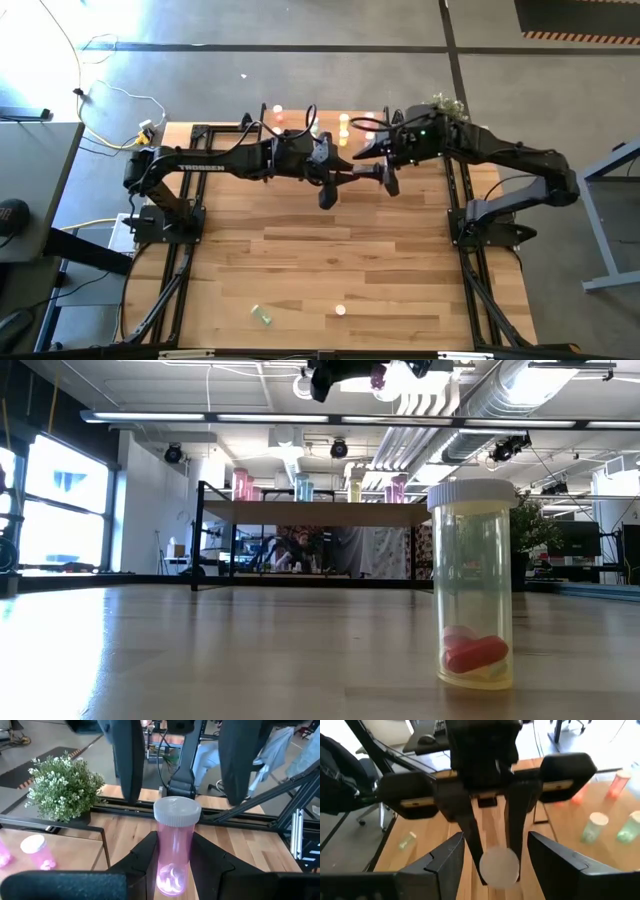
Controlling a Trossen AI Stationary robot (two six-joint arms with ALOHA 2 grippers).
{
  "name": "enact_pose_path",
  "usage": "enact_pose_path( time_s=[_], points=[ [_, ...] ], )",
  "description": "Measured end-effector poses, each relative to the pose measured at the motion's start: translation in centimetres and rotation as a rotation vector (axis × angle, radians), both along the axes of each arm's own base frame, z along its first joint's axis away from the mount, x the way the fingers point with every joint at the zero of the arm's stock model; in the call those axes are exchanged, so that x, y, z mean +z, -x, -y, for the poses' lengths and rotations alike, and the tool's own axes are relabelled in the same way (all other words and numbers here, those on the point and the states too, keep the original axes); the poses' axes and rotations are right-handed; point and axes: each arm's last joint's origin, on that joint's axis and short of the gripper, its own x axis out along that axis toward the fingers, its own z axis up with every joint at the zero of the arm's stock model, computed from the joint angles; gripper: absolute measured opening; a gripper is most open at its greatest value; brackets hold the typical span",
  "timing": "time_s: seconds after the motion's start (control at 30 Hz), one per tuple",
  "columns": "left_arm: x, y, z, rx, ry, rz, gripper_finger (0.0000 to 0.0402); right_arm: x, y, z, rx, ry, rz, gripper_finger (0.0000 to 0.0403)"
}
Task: Pick and place medicine bottles onto shelf by color
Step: Put the purple pill bottle on the shelf aligned with the other purple pill bottle
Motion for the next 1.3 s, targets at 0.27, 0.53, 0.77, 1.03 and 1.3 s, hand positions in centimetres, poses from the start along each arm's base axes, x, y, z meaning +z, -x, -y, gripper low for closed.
enact_pose_path(
  time_s=[0.27,0.53,0.77,1.03,1.3],
  points=[
    [0.0,0.0,-0.1,0.017,-0.007,0.003,0.0086,-1.0,-0.2,0.0,-0.012,-0.042,-0.082,0.0209],
    [0.1,0.0,-0.1,0.017,-0.008,0.004,0.0085,-1.2,-0.3,0.1,-0.036,-0.035,-0.102,0.019],
    [0.1,0.0,-0.1,0.018,-0.008,0.005,0.0085,-1.2,-0.3,0.1,-0.036,-0.034,-0.103,0.0124],
    [0.1,0.0,-0.1,0.019,-0.005,0.005,0.0086,-1.2,-0.3,0.1,-0.043,-0.048,-0.104,0.0099],
    [0.1,0.1,-0.1,0.027,0.017,0.005,0.0127,-1.2,-0.3,0.2,-0.072,-0.054,-0.109,0.0096]
  ],
)
